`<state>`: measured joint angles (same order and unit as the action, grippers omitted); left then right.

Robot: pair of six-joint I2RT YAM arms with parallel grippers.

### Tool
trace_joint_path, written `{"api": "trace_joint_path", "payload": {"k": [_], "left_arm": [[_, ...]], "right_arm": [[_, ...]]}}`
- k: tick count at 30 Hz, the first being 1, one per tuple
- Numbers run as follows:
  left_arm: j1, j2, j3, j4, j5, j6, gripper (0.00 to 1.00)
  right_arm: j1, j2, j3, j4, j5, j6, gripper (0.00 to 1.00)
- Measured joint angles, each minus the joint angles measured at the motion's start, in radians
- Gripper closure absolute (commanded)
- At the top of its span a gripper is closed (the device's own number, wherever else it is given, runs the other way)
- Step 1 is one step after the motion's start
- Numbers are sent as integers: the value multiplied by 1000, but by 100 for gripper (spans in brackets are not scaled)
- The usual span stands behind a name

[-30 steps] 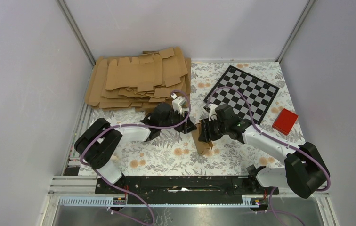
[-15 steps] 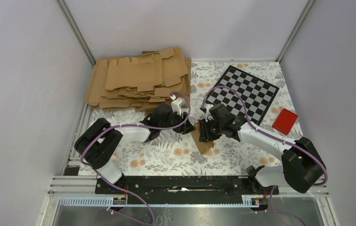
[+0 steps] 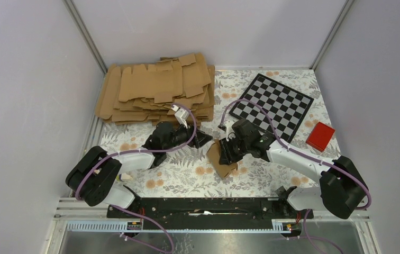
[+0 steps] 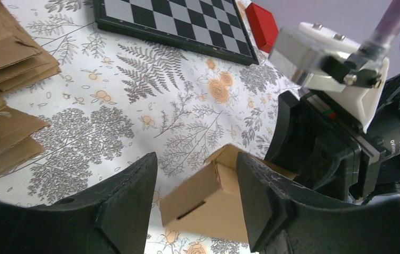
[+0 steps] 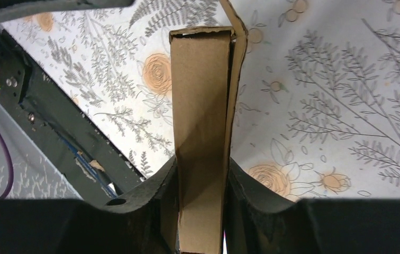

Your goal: Fold the paper box

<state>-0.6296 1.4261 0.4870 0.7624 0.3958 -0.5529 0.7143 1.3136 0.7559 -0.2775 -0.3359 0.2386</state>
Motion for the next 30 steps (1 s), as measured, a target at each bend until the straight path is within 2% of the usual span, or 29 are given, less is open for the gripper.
{"api": "trace_joint_path", "payload": {"k": [3,10,19,24,30], "left_arm": [[0,1,0,19,24,-5,44],[0,48,8,48,104,-23,58],[0,84,45,25,154,-21,86],[-3,84,53,-7,156,0,88],[-41,82,80,-90,93,74,99]], "right_arm": [[19,0,0,0,-26,-8,72],[34,0,9,-2,-48,-17,74],[34,14,32,3,-41,-17,76],[39,40,47,-9,-23,-19,77],[46,84,85,-56,28,-26,78]]}}
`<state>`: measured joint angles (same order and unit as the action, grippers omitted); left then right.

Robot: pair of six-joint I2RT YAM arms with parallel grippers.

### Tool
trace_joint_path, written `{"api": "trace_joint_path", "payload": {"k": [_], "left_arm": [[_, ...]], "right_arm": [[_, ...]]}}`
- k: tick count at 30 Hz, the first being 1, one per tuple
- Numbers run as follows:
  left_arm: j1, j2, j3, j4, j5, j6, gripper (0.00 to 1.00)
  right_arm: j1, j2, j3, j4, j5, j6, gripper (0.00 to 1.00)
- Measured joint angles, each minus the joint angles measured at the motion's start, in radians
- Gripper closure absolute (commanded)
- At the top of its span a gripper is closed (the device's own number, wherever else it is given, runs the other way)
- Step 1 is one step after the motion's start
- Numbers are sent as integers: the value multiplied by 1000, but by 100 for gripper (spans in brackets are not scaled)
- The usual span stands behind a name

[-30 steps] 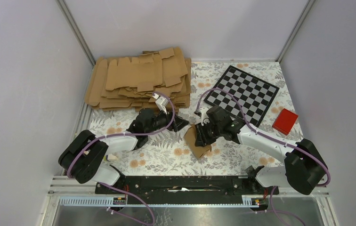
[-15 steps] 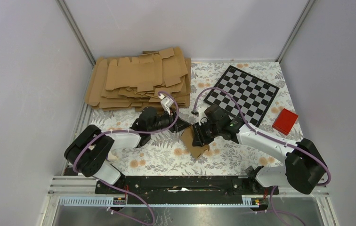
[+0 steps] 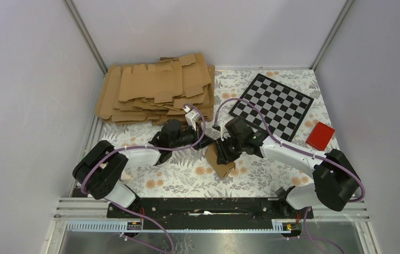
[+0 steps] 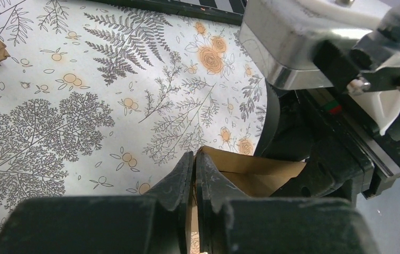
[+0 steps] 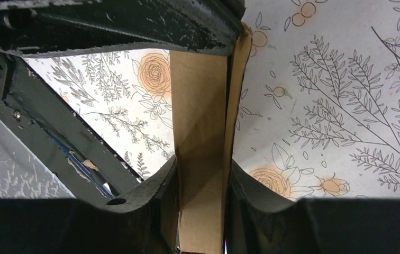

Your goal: Fold the paper box

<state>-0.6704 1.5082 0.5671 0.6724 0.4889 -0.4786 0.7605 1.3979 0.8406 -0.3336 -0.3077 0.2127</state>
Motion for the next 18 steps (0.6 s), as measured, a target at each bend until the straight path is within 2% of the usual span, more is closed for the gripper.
{"api": "trace_joint_path", "payload": {"k": [18], "left_arm": [[-47,4,57,-106,-97,64,100]], "right_arm": [[17,30,40,-55,92,13,78]]}}
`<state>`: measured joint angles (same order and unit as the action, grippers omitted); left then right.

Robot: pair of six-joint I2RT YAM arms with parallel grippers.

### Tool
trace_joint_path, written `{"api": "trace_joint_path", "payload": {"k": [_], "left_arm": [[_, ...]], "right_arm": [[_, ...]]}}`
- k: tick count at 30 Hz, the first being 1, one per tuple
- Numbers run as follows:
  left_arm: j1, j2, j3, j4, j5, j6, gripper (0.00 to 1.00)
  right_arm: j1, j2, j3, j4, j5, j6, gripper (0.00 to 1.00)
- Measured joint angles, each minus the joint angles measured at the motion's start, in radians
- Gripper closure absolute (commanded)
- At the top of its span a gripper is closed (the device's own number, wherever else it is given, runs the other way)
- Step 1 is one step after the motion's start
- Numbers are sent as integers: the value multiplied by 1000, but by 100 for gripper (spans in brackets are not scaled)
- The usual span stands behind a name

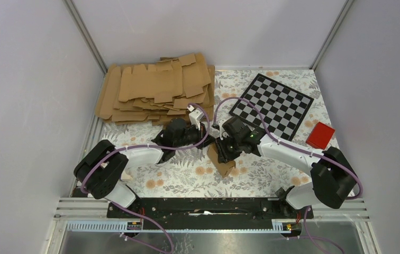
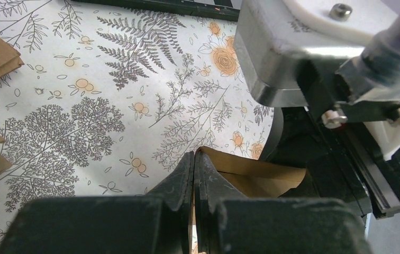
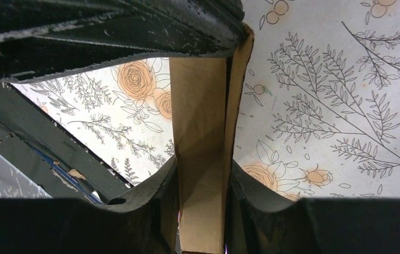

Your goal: Fold the paper box

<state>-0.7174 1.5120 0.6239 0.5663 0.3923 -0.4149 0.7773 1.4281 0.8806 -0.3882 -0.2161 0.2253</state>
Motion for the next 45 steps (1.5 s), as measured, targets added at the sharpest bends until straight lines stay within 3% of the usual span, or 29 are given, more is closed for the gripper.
{"api": "trace_joint_path", "payload": {"k": [3,4,6,15,19,21,32,37,40,45], "left_arm": [[0,11,12,0,-3,-6,100],[0,15,15,0,-5,-10,100],[0,20,15,-5,-11,-21,100],[-16,21,16,-23,-7,-46,100],[-16,22,16,-23,-13,-48,100],[-16,22,15,-21,-17,-49,100],[-16,21,-18,19,-35,-45,100],[-17,21,-28,35,-35,-44,100],[-19,21,-29,36,-35,-44,100],[-19,21,-30,43,-35,-43,100]], "right_arm": [[0,9,9,-5,14,6,77],[0,15,14,-8,16,7,72],[1,31,22,-12,16,7,55],[6,54,24,-7,48,16,47],[6,37,24,-3,76,22,27],[6,17,24,-2,88,24,22],[6,-119,-29,35,92,31,32],[6,-117,-52,38,80,34,13],[6,-108,-56,38,64,35,8],[6,-92,-60,38,42,37,22]]}}
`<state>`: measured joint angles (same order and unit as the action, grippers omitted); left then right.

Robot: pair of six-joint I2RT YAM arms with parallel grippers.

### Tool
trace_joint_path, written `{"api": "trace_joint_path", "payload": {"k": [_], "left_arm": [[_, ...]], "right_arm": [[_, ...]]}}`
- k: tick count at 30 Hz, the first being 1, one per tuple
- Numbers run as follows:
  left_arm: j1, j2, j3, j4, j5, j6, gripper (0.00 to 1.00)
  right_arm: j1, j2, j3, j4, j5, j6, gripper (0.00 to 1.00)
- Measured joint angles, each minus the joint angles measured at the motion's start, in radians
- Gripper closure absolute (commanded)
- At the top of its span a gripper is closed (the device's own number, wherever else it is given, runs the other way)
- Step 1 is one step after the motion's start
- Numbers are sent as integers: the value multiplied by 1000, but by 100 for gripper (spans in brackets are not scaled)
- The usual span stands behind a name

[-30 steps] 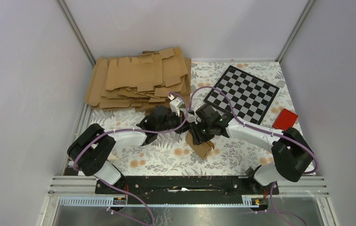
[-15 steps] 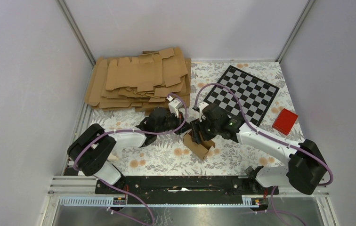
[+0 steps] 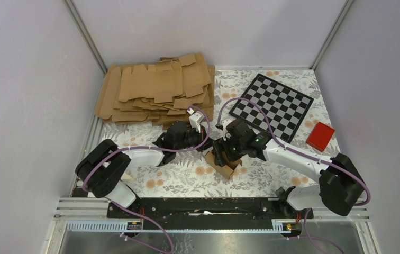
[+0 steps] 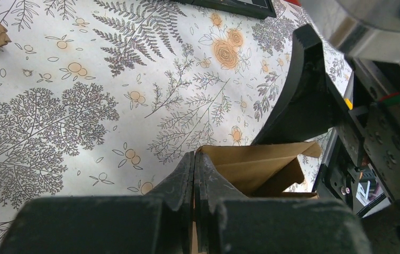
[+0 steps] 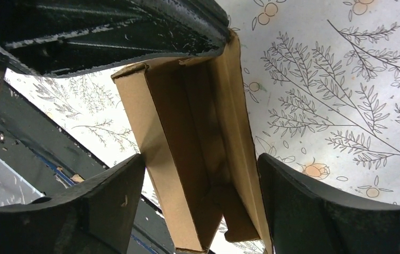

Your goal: Fold the paper box

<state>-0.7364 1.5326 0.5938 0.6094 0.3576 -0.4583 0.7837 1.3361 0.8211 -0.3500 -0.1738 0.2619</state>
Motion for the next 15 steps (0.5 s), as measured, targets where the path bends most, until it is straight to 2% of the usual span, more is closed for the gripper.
{"api": "trace_joint_path", "payload": {"k": [7,15], "left_arm": [[-1,-19,-14,14,1,5,100],[-3,-58,-41,16,4,12,100]], "right_arm": [[0,14,0,29,-44,14,60],[0,16,1,49,-35,19,84]]}}
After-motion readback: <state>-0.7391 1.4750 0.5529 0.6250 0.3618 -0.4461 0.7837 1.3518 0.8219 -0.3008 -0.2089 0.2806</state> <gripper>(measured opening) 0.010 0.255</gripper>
